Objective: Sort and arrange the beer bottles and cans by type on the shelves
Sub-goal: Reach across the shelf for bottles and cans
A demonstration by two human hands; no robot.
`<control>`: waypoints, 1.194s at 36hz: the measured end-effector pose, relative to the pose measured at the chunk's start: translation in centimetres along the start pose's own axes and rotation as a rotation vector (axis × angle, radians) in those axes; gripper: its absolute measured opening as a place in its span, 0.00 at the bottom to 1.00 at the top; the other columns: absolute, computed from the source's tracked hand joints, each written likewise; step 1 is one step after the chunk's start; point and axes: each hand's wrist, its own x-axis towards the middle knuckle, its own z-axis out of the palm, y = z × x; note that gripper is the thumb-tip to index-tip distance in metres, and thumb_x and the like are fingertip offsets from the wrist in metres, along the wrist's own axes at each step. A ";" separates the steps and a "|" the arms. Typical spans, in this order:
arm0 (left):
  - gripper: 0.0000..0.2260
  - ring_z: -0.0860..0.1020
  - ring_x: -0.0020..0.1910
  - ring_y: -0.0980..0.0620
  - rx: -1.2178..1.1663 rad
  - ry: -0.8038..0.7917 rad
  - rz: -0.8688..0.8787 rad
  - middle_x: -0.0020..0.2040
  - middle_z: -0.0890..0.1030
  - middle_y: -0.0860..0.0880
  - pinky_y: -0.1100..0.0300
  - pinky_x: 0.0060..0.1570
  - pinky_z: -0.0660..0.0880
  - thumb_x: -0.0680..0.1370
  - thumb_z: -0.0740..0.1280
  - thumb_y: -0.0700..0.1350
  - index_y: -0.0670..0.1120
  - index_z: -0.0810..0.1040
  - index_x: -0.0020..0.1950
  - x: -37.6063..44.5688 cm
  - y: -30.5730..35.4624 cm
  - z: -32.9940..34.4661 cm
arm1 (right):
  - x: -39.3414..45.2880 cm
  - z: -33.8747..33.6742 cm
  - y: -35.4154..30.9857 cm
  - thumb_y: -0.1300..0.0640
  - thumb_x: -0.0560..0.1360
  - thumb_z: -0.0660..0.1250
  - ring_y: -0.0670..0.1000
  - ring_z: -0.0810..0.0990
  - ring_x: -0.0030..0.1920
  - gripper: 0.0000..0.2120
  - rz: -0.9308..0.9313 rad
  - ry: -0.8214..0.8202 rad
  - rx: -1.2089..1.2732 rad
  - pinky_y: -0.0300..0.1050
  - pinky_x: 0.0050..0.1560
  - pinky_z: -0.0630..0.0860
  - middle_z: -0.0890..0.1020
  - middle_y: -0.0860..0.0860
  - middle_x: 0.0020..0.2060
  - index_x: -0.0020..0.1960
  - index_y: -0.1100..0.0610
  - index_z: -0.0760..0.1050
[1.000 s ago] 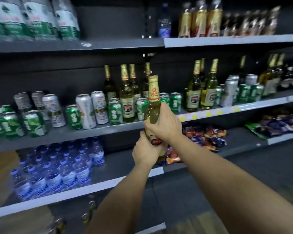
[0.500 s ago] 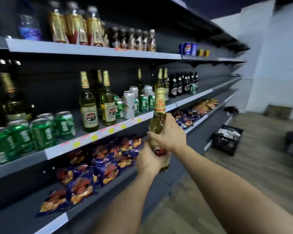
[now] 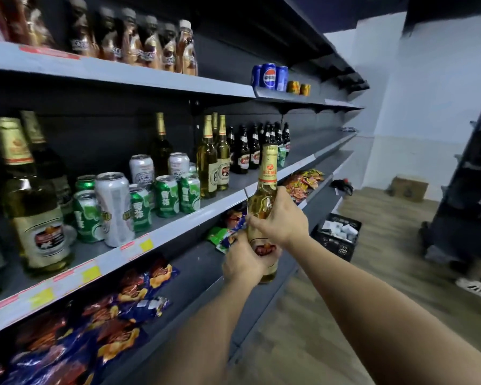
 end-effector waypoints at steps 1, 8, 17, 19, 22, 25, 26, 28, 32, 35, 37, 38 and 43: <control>0.32 0.79 0.56 0.44 0.002 0.003 0.002 0.55 0.80 0.48 0.49 0.54 0.77 0.64 0.73 0.65 0.52 0.69 0.62 1.3 0.4 1.0 | 1.3 0.2 1.0 0.39 0.69 0.71 0.56 0.77 0.51 0.27 0.002 -0.001 0.004 0.49 0.45 0.72 0.74 0.51 0.53 0.52 0.52 0.59; 0.34 0.79 0.54 0.45 0.015 0.067 0.026 0.53 0.81 0.50 0.50 0.50 0.78 0.62 0.72 0.68 0.54 0.68 0.62 10.9 3.9 8.0 | 11.3 1.2 8.2 0.39 0.68 0.72 0.57 0.77 0.53 0.29 -0.068 0.008 0.025 0.51 0.48 0.74 0.74 0.51 0.54 0.57 0.55 0.63; 0.32 0.80 0.51 0.46 -0.014 0.209 -0.011 0.51 0.81 0.51 0.53 0.46 0.78 0.64 0.73 0.67 0.53 0.68 0.60 23.4 10.4 14.5 | 26.2 1.6 15.1 0.41 0.70 0.71 0.57 0.77 0.52 0.26 -0.243 -0.018 0.056 0.47 0.42 0.69 0.75 0.52 0.53 0.54 0.54 0.61; 0.30 0.80 0.51 0.47 -0.002 0.243 -0.021 0.50 0.81 0.52 0.55 0.44 0.76 0.65 0.73 0.66 0.53 0.68 0.59 25.9 11.3 15.0 | 29.1 2.1 15.7 0.41 0.69 0.72 0.57 0.77 0.53 0.27 -0.260 -0.026 0.098 0.47 0.44 0.69 0.74 0.52 0.54 0.56 0.54 0.62; 0.29 0.80 0.50 0.47 0.006 0.293 -0.036 0.49 0.80 0.52 0.54 0.45 0.76 0.66 0.74 0.64 0.53 0.68 0.59 29.3 11.7 15.2 | 32.8 3.3 16.1 0.41 0.68 0.73 0.57 0.78 0.53 0.28 -0.288 -0.046 0.154 0.48 0.46 0.71 0.74 0.50 0.52 0.57 0.54 0.62; 0.30 0.80 0.50 0.47 0.025 0.350 -0.052 0.49 0.80 0.51 0.52 0.44 0.78 0.66 0.73 0.64 0.53 0.68 0.60 32.6 11.4 15.2 | 36.0 5.0 16.0 0.41 0.68 0.73 0.55 0.78 0.52 0.28 -0.322 -0.068 0.212 0.49 0.47 0.73 0.72 0.47 0.49 0.56 0.53 0.62; 0.30 0.80 0.50 0.47 0.019 0.368 -0.058 0.50 0.80 0.52 0.52 0.45 0.78 0.66 0.74 0.64 0.52 0.68 0.60 33.8 11.2 15.2 | 37.0 5.6 15.9 0.41 0.68 0.74 0.55 0.78 0.52 0.29 -0.335 -0.072 0.231 0.49 0.47 0.74 0.73 0.47 0.50 0.56 0.53 0.62; 0.31 0.79 0.52 0.48 -0.017 0.402 -0.067 0.51 0.80 0.52 0.52 0.47 0.78 0.66 0.74 0.63 0.52 0.67 0.63 36.1 10.8 15.1 | 39.0 6.9 15.5 0.41 0.67 0.74 0.55 0.78 0.52 0.31 -0.367 -0.075 0.262 0.51 0.48 0.76 0.75 0.49 0.53 0.59 0.53 0.63; 0.34 0.79 0.55 0.47 -0.069 0.448 -0.092 0.56 0.80 0.52 0.54 0.48 0.76 0.67 0.75 0.61 0.54 0.65 0.68 40.7 10.0 14.8 | 42.5 9.4 14.5 0.41 0.67 0.75 0.56 0.78 0.53 0.32 -0.403 -0.092 0.293 0.54 0.51 0.76 0.74 0.51 0.56 0.60 0.54 0.63; 0.34 0.78 0.57 0.48 -0.123 0.473 -0.130 0.57 0.79 0.52 0.55 0.51 0.76 0.67 0.75 0.59 0.54 0.66 0.69 43.8 9.1 14.7 | 45.0 11.2 13.8 0.43 0.66 0.76 0.55 0.77 0.56 0.32 -0.416 -0.133 0.327 0.52 0.54 0.74 0.74 0.50 0.55 0.60 0.53 0.63; 0.34 0.78 0.57 0.48 -0.145 0.486 -0.157 0.57 0.80 0.51 0.53 0.54 0.76 0.67 0.75 0.58 0.54 0.66 0.68 45.7 8.4 14.7 | 46.5 12.6 13.5 0.44 0.66 0.76 0.55 0.77 0.57 0.32 -0.428 -0.163 0.338 0.53 0.55 0.75 0.74 0.49 0.55 0.60 0.52 0.62; 0.34 0.78 0.57 0.48 -0.145 0.495 -0.167 0.57 0.80 0.51 0.53 0.55 0.76 0.67 0.76 0.57 0.54 0.65 0.68 46.6 8.0 14.6 | 47.1 13.3 13.3 0.44 0.67 0.76 0.55 0.77 0.56 0.31 -0.427 -0.177 0.341 0.53 0.55 0.75 0.74 0.49 0.55 0.60 0.52 0.62; 0.38 0.76 0.61 0.47 -0.114 0.538 -0.216 0.61 0.78 0.50 0.53 0.57 0.75 0.68 0.76 0.57 0.53 0.62 0.73 49.5 6.3 14.6 | 49.9 16.6 12.9 0.43 0.68 0.76 0.55 0.78 0.57 0.38 -0.403 -0.251 0.354 0.49 0.51 0.74 0.74 0.51 0.61 0.68 0.55 0.59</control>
